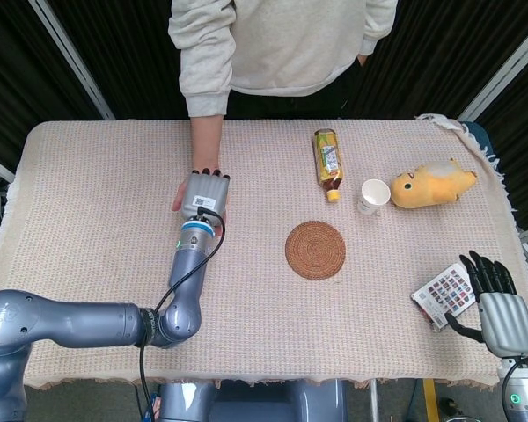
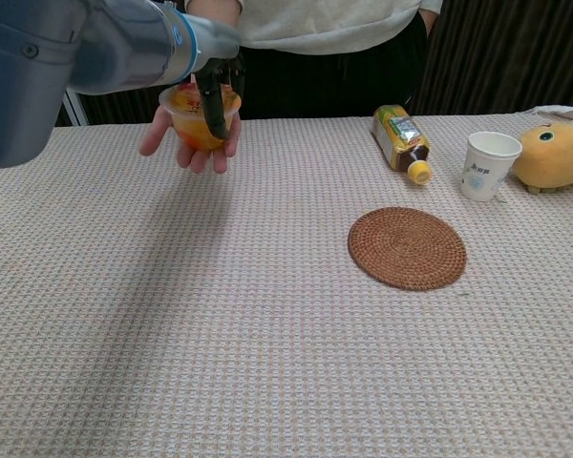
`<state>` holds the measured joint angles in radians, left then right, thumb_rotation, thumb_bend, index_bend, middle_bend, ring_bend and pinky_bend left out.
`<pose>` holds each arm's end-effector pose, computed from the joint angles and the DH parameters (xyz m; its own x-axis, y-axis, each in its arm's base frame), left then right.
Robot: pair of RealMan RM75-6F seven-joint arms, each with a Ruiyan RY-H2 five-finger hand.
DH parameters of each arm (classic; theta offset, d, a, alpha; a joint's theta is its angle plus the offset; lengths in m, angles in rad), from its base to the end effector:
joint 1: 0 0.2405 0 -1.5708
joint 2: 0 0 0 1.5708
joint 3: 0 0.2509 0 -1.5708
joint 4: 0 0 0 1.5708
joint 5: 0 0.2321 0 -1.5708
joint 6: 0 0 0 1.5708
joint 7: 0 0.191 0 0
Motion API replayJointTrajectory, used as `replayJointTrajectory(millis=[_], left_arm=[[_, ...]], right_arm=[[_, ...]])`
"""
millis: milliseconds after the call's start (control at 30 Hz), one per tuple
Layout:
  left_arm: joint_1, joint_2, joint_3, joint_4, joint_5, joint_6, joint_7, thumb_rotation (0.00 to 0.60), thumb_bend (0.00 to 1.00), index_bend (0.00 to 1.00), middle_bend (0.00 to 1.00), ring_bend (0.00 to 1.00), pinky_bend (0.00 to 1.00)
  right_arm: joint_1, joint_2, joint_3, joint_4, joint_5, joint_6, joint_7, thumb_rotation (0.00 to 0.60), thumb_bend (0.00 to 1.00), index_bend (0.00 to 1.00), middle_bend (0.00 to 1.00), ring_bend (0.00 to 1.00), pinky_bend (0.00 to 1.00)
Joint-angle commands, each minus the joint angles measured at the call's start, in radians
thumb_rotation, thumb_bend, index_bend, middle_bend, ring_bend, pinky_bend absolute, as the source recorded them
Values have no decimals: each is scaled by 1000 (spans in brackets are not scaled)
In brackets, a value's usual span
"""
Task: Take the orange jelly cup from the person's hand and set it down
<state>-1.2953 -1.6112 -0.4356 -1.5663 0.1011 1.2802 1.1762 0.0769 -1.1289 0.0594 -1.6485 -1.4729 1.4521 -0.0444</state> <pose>0.0170 0.4451 -0.0283 0.6494 0.2294 0.7250 0.7582 -0.1225 -0.6404 -0.3132 -0.2283 0.1269 0.3899 -0.0331 0.9203 -0.9204 0.0196 0.3906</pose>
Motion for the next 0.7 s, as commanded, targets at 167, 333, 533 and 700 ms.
replayJointTrajectory(millis=[167,333,533,700], left_arm=[[16,-13,20,-19,79,19,-59,600,591,616,498,429,432],[30,-11,29,-40,154,38,-106,600,674,700,568,490,475],[58,35,27,-126,201,64,-135,600,674,706,572,492,477],[111,126,38,-279,262,103,-167,600,674,707,572,493,477]], right_arm=[[0,-1,0,2,0,1,-5,600,139,0,0,0,0],[0,-2,1,4,2,0,-7,600,140,0,0,0,0],[0,-2,3,5,5,1,-8,600,139,0,0,0,0],[-2,-1,6,4,11,3,-8,600,139,0,0,0,0]])
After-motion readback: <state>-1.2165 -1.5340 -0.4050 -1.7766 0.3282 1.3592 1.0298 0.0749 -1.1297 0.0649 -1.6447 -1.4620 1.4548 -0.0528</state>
